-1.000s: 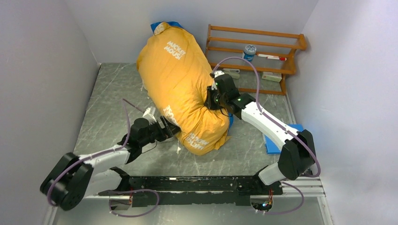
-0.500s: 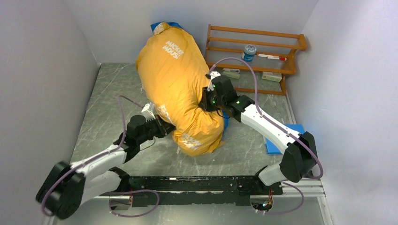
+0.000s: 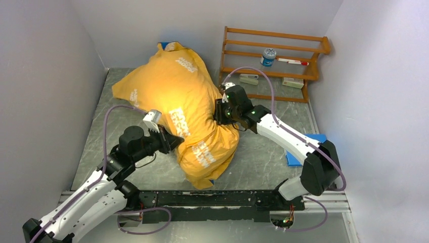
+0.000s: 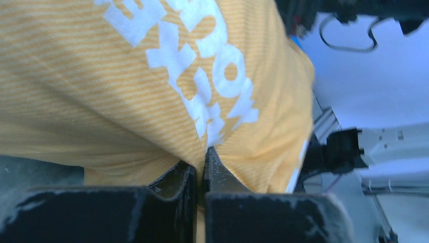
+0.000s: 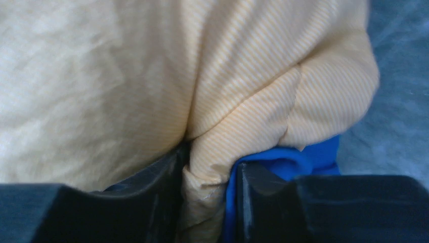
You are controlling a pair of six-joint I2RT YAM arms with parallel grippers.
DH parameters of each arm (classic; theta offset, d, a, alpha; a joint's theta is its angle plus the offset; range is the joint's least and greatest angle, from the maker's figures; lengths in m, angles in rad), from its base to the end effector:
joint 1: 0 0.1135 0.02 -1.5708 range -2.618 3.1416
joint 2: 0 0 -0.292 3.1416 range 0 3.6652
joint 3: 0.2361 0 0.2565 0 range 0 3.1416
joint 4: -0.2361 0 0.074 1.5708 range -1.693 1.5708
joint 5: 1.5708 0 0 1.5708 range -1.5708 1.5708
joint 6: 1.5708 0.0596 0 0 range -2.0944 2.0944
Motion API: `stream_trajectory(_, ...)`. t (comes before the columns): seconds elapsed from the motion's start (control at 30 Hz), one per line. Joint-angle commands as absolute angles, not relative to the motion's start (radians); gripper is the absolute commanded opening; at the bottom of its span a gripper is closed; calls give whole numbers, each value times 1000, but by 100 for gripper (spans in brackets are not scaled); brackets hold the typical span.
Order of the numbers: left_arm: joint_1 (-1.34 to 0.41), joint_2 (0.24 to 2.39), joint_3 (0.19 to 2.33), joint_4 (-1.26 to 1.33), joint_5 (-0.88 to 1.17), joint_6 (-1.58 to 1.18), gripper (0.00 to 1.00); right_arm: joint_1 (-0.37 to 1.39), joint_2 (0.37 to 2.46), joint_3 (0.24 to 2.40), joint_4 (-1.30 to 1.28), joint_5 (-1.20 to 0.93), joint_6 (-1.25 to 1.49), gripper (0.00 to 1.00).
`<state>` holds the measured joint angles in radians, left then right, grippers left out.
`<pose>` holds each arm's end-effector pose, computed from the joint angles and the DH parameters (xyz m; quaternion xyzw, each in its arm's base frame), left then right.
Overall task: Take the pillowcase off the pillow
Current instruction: Turn over the pillow at the center of the board, then remove the pillow from the pillowcase.
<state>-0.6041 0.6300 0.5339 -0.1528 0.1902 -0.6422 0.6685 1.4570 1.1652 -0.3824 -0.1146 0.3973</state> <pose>0.1306 -0.1038 0.2887 0.0433 0.7868 -0.4175 0.4525 0.2681 0.2204 0.3062 -0.1462 0.8881 0.2643 0.3465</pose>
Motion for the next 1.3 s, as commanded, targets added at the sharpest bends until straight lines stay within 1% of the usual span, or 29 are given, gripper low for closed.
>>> stream_trajectory(0.0, -681, 584, 652, -170, 378, -603, 5, 671, 1549, 1170, -447, 124, 394, 51)
stream_trajectory(0.03, -682, 590, 675, -248, 352, -572, 5, 635, 1569, 1185, -491, 144, 398, 53)
stream_trajectory(0.07, -682, 596, 700, -330, 311, -544, 12, 605, 1573, 1194, -524, 155, 397, 57)
stream_trajectory(0.1, -683, 599, 729, -404, 253, -522, 25, 588, 1548, 1198, -539, 164, 385, 62)
stream_trajectory(0.13, -682, 597, 757, -459, 203, -504, 41, 582, 1514, 1199, -549, 189, 379, 67)
stream_trajectory(0.17, -682, 591, 783, -517, 143, -495, 54, 583, 1468, 1205, -560, 216, 381, 72)
stream_trajectory(0.2, -683, 588, 808, -561, 75, -495, 63, 582, 1422, 1210, -567, 227, 382, 76)
stream_trajectory(0.23, -683, 584, 827, -591, 13, -489, 69, 584, 1367, 1215, -570, 240, 385, 79)
stream_trajectory(0.3, -682, 586, 847, -639, -100, -507, 77, 583, 1257, 1215, -572, 264, 406, 83)
stream_trajectory(0.37, -681, 599, 841, -677, -184, -552, 79, 583, 1149, 1195, -568, 284, 431, 85)
stream_trajectory(0.43, -683, 613, 825, -673, -175, -555, 80, 583, 1042, 1146, -560, 277, 472, 88)
stream_trajectory(0.5, -683, 620, 798, -619, -123, -554, 80, 584, 957, 1096, -532, 177, 494, 87)
stream_trajectory(0.57, -683, 628, 766, -521, -54, -552, 79, 583, 897, 1037, -461, -52, 482, 81)
stream_trajectory(0.6, -683, 639, 758, -452, -29, -546, 78, 583, 883, 1002, -418, -182, 497, 75)
stream_trajectory(0.63, -683, 657, 760, -406, -12, -538, 76, 585, 879, 971, -370, -289, 525, 66)
stream_trajectory(0.7, -683, 723, 784, -331, -9, -518, 74, 623, 891, 894, -270, -423, 598, 61)
stream_trajectory(0.73, -683, 778, 798, -294, -1, -506, 74, 664, 908, 862, -245, -408, 612, 61)
stream_trajectory(0.77, -682, 840, 814, -257, 18, -491, 73, 728, 926, 841, -258, -328, 617, 63)
stream_trajectory(0.83, -683, 1020, 862, -236, 43, -478, 72, 844, 977, 818, -315, -139, 634, 71)
stream_trajectory(0.9, -686, 1208, 908, -217, 96, -474, 57, 855, 1048, 796, -372, -8, 656, 73)
stream_trajectory(0.93, -692, 1287, 919, -201, 110, -480, 53, 856, 1088, 797, -435, 114, 695, 75)
stream_trajectory(0.97, -700, 1345, 920, -176, 123, -486, 51, 852, 1120, 793, -484, 251, 737, 81)
stream_trajectory(1.03, -719, 1407, 893, -117, 147, -517, 53, 809, 1171, 766, -523, 405, 762, 95)
stream_trajectory(1.07, -730, 1411, 867, -90, 161, -537, 56, 767, 1184, 753, -511, 413, 746, 97)
stream_trajectory(1.1, -747, 1402, 847, -60, 166, -549, 59, 706, 1188, 734, -470, 367, 710, 96)
stream_trajectory(1.13, -762, 1382, 830, -46, 157, -558, 62, 637, 1187, 704, -419, 235, 671, 89)
stream_trajectory(1.17, -775, 1357, 823, -48, 149, -560, 65, 572, 1184, 680, -365, 150, 648, 79)
stream_trajectory(1.23, -792, 1306, 832, -91, 123, -550, 67, 490, 1182, 642, -282, 42, 638, 64)
stream_trajectory(1.27, -799, 1277, 842, -129, 103, -540, 68, 472, 1190, 635, -257, 19, 634, 60)
